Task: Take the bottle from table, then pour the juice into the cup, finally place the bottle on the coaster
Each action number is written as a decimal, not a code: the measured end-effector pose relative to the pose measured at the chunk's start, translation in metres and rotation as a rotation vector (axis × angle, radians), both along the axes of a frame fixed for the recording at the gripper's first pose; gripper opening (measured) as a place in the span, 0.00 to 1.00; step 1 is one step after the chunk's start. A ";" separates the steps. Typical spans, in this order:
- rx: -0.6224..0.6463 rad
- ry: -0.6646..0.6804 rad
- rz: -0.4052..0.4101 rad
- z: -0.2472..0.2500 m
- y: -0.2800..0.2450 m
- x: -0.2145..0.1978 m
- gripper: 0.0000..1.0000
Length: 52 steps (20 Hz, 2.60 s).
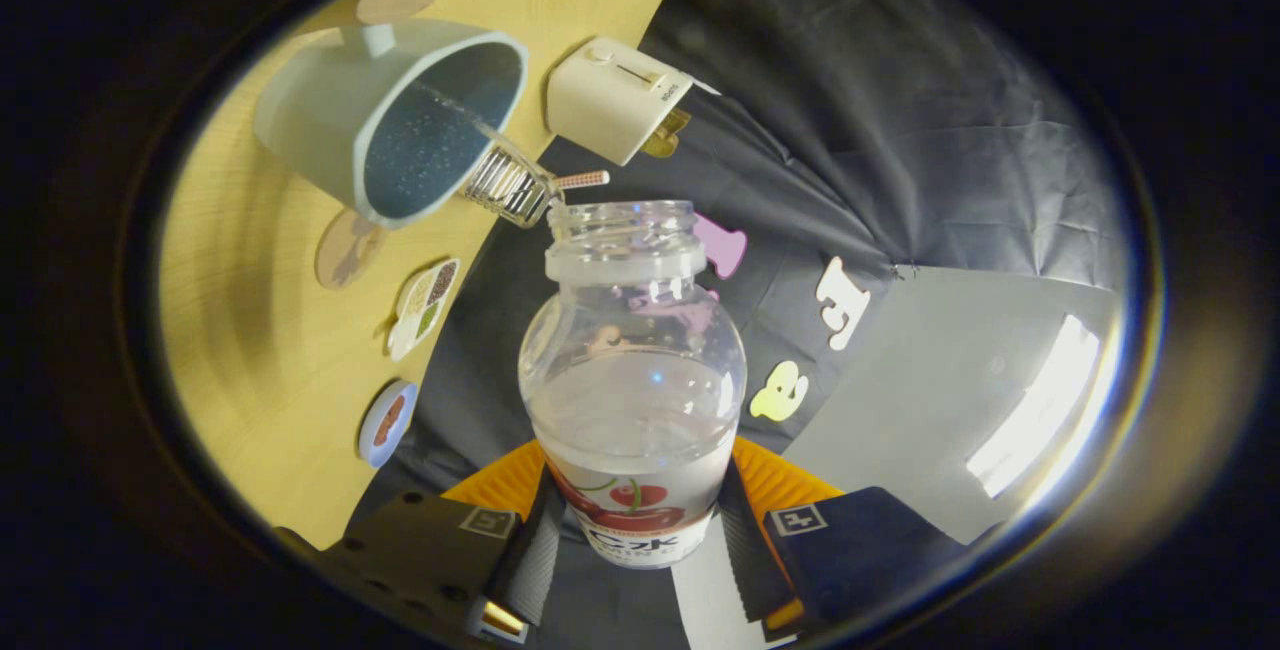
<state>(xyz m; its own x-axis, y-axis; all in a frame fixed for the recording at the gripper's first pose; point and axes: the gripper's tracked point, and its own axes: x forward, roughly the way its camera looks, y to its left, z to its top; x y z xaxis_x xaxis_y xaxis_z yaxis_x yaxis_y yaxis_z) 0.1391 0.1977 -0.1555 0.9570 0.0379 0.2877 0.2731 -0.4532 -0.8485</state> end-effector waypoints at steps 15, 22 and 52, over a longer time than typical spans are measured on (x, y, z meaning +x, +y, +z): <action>-0.034 -0.003 0.014 -0.005 0.008 -0.003 0.76; -0.058 0.003 0.000 -0.006 0.004 -0.002 0.76; -0.131 0.010 0.009 -0.007 0.013 0.000 0.76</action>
